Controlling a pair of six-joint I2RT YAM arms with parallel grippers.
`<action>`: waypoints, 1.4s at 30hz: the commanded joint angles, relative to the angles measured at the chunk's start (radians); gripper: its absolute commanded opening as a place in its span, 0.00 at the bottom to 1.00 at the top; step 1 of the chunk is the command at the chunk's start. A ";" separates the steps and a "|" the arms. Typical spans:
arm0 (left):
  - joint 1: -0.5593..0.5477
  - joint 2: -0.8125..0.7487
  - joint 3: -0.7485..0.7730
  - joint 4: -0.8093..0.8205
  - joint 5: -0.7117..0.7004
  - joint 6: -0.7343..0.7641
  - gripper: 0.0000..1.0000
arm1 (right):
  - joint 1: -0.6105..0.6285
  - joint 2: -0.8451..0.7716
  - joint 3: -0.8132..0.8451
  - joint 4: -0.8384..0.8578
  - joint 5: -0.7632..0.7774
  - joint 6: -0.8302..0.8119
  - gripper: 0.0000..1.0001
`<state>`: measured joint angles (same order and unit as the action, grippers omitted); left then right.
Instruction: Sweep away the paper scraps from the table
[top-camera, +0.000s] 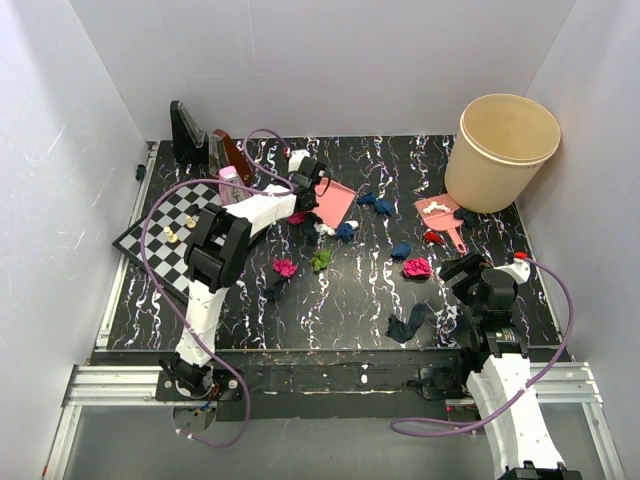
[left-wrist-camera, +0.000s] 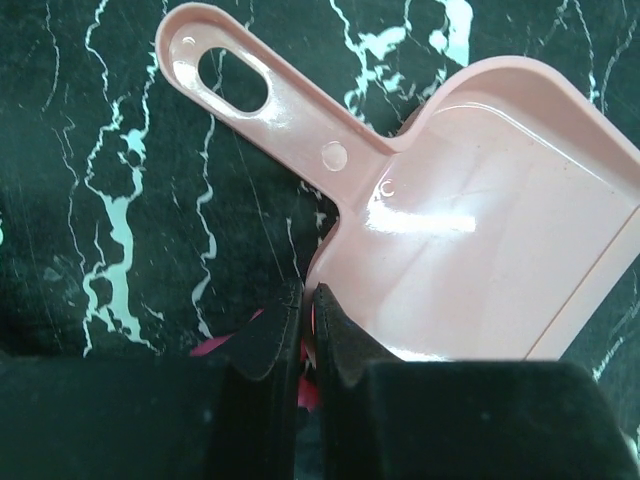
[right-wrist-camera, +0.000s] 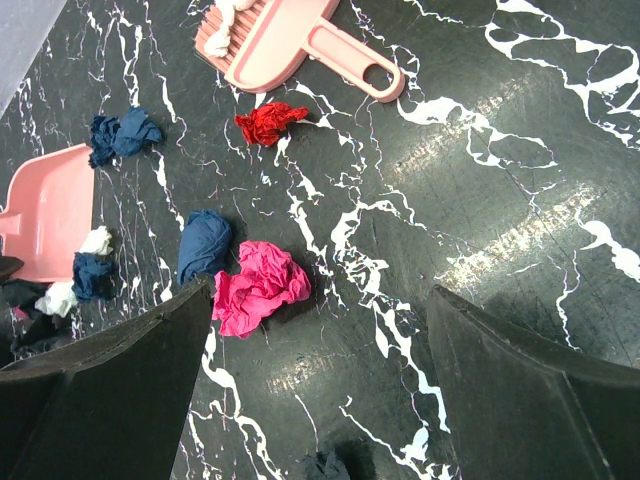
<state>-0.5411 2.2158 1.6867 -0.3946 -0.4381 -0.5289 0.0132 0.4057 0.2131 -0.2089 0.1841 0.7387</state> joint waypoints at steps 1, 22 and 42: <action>-0.022 -0.139 -0.004 -0.003 -0.030 0.016 0.03 | -0.002 -0.002 0.017 0.023 0.011 0.010 0.93; -0.131 -0.623 -0.243 -0.134 -0.059 0.126 0.00 | -0.001 0.015 0.019 0.037 0.002 0.007 0.93; -0.143 -0.949 -0.634 -0.644 -0.223 -0.141 0.00 | -0.001 -0.005 0.011 0.036 0.005 0.011 0.94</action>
<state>-0.6819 1.2655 1.0782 -1.0695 -0.6361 -0.6151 0.0132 0.4114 0.2131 -0.2073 0.1802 0.7387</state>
